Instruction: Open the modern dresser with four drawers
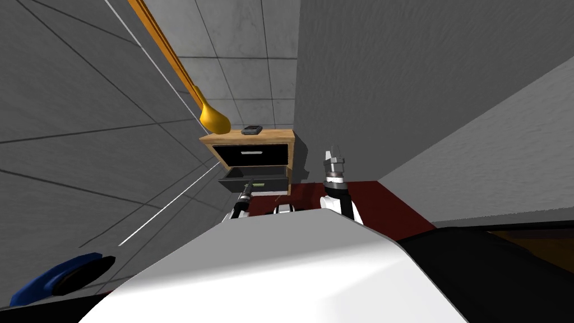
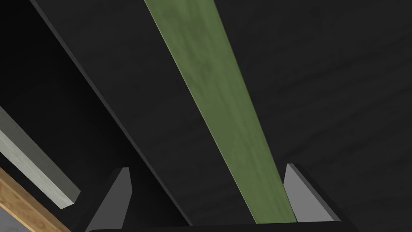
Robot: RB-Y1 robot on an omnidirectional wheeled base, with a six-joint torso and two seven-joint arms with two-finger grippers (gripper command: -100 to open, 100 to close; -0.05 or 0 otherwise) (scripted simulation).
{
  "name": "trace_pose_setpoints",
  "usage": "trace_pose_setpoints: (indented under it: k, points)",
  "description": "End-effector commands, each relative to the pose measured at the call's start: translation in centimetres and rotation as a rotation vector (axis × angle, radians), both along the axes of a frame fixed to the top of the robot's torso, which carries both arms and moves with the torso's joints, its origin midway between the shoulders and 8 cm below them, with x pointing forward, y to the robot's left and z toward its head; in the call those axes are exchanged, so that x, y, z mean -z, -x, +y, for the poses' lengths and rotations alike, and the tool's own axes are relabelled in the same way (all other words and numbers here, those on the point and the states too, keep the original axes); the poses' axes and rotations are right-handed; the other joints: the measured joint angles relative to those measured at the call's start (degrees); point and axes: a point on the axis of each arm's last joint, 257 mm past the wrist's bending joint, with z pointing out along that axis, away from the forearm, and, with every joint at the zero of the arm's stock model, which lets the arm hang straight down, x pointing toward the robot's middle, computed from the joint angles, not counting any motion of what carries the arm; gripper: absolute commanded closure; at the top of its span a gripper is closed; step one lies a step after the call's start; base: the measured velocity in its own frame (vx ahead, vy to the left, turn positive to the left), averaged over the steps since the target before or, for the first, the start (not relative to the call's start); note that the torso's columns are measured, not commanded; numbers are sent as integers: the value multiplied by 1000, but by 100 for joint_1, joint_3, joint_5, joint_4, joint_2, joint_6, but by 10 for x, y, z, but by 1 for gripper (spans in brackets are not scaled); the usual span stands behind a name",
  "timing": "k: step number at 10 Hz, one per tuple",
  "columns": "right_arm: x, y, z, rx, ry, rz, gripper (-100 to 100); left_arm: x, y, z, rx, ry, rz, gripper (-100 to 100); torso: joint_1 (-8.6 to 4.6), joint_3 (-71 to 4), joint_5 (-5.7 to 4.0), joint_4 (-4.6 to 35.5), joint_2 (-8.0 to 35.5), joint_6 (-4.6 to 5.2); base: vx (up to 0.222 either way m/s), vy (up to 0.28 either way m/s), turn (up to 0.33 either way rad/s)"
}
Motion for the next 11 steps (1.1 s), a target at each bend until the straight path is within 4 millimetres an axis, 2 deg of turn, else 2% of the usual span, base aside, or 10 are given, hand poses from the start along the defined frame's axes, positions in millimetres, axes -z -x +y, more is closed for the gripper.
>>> trace_pose_setpoints:
  k: [1, 4, 5, 6, 11]
  points:
    - [0, 0, 0, 0, 0, 0, 0, -17, -16, 7, -9, 2, -7, -100, -3, 13, -2, 6, 19, -3, -56, -14, -33]
    - [0, 0, 0, 0, 0, 0, 0, -34, -30, 15, -19, 7, -8, -100, -25, 29, -33, 43, 55, -14, -65, -12, -35]
    - [0, 0, 0, 0, 0, 0, 0, -17, -22, 13, -21, 13, 26, -100, -37, 35, -44, 58, 69, -13, -23, -3, -8]
    - [0, 0, 0, 0, 0, 0, 0, -13, -21, 13, -25, 15, 38, 0, -36, 31, -31, 40, 55, -8, 0, 0, 0]
    - [0, 0, 0, 0, 0, 0, 0, 1, -15, 15, -33, 19, 71, 0, -4, 3, 3, -5, 2, 2, 0, 0, 0]
